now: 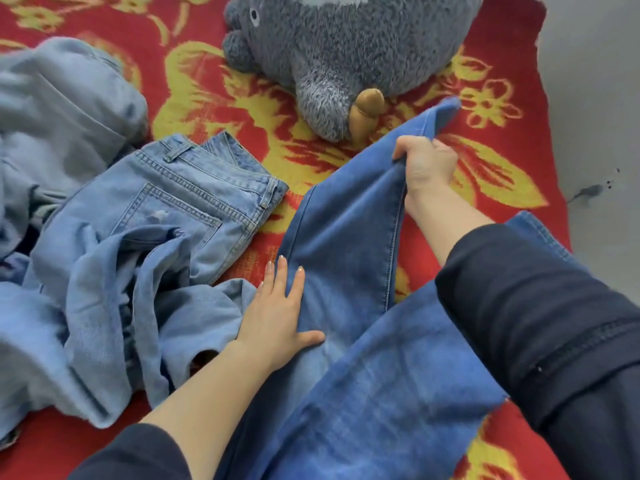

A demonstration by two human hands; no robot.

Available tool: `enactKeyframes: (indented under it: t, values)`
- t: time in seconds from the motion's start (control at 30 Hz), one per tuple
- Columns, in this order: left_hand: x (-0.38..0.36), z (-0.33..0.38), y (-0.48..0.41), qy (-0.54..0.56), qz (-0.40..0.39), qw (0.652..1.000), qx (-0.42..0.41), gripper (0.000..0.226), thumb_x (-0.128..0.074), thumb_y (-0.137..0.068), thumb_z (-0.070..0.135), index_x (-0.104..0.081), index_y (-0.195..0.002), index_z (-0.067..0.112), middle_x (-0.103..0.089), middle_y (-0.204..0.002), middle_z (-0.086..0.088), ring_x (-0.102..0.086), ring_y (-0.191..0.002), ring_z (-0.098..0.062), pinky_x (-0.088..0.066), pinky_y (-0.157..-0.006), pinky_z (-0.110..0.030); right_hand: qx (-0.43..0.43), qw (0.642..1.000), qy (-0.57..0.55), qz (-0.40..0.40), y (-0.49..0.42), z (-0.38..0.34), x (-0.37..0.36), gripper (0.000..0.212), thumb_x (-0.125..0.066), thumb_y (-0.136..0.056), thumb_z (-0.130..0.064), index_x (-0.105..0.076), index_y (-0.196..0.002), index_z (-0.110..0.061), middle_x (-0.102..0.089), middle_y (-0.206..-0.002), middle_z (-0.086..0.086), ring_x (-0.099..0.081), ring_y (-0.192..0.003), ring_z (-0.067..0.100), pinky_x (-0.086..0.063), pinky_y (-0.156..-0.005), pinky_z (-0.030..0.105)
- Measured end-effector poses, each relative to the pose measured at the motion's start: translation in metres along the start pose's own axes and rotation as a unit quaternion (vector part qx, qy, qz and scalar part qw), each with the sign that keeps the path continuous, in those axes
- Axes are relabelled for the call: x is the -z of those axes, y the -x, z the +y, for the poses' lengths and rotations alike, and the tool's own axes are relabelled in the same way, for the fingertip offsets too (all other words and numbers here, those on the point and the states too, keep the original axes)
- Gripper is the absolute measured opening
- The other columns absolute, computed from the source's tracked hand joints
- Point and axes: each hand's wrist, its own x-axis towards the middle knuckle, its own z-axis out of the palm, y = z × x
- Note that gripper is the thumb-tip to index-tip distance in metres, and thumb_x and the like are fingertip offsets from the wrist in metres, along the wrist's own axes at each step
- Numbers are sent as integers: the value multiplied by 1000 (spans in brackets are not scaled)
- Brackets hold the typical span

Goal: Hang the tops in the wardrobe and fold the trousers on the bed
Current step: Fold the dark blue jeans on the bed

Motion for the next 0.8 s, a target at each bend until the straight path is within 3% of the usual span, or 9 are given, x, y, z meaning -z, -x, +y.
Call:
enactKeyframes:
  t: [0.07, 0.17, 0.23, 0.33, 0.5, 0.57, 0.67, 0.73, 0.8]
  values:
    - [1, 1, 0, -4, -4, 1000, 4, 110, -56, -79, 67, 8, -153, 18, 23, -156, -14, 20, -145, -30, 0, -119, -34, 6, 999, -42, 19, -3, -3, -3, 40, -54, -60, 11, -28, -52, -19, -23, -45, -10, -16, -44, 10, -10, -45, 22]
    - [2, 1, -1, -14, -14, 1000, 6, 109, -54, -80, 68, 9, -152, 17, 25, -156, -15, 21, -145, -31, 2, -118, -34, -49, 997, 5, 59, -12, 19, 9, 24, -61, -59, 2, -43, -61, -15, -35, -52, -6, -30, -52, 14, -20, -48, 24]
    - [3, 2, -3, -17, -18, 1000, 12, 109, -54, -80, 68, 10, -152, 17, 26, -155, -14, 21, -144, -30, 2, -118, -34, -88, 991, 92, 37, -20, 39, 19, 25, -73, -72, -13, -55, -88, -13, -50, -71, -3, -48, -69, 17, -37, -60, 27]
    - [3, 2, -3, -32, -27, 999, 19, 109, -53, -79, 69, 10, -152, 17, 25, -156, -14, 21, -145, -30, 2, -118, -35, -53, 965, 254, 26, -30, 62, 33, 47, -70, -83, -37, -51, -116, -10, -57, -108, 5, -54, -99, 23, -40, -82, 29]
    - [9, 9, -5, -66, -37, 996, 39, 110, -55, -79, 68, 6, -152, 14, 18, -157, -19, 16, -145, -34, -2, -118, -37, 105, 861, 492, 77, -20, 65, 87, 45, -59, -89, -36, -50, -118, -4, -48, -128, 15, -45, -121, 34, -39, -93, 42]
    - [10, 22, -4, -66, -32, 995, 66, 107, -58, -80, 63, 1, -152, 12, 14, -157, -20, 14, -145, -35, -4, -118, -41, 74, 819, 562, 93, -12, 67, 118, 60, -65, -85, -38, -41, -125, -1, -42, -133, 18, -44, -123, 37, -42, -92, 47]
    - [-3, 45, 8, -58, 87, 994, 20, 71, -59, -85, 45, -34, -143, 12, -21, -154, -17, -9, -144, -32, -20, -111, -50, -67, 834, 541, 88, -9, 78, 147, 73, -66, -83, -42, -34, -131, 3, -42, -137, 22, -47, -123, 41, -44, -93, 48]
    - [-19, 57, 21, 32, 146, 988, -50, 38, -50, -87, 44, -59, -114, 19, -52, -125, -2, -39, -123, -26, -38, -95, -46, -88, 837, 537, 64, -3, 80, 157, 60, -56, -87, -39, -43, -128, 4, -50, -133, 23, -50, -121, 41, -46, -95, 46]
    - [-30, 67, 30, 114, 70, 989, -65, 34, -45, -91, 53, -58, -104, 24, -52, -105, 8, -44, -104, -18, -40, -88, -38, -38, 849, 521, 77, 4, 74, 159, 43, -47, -92, -33, -56, -118, 1, -57, -126, 22, -52, -118, 40, -43, -93, 42]
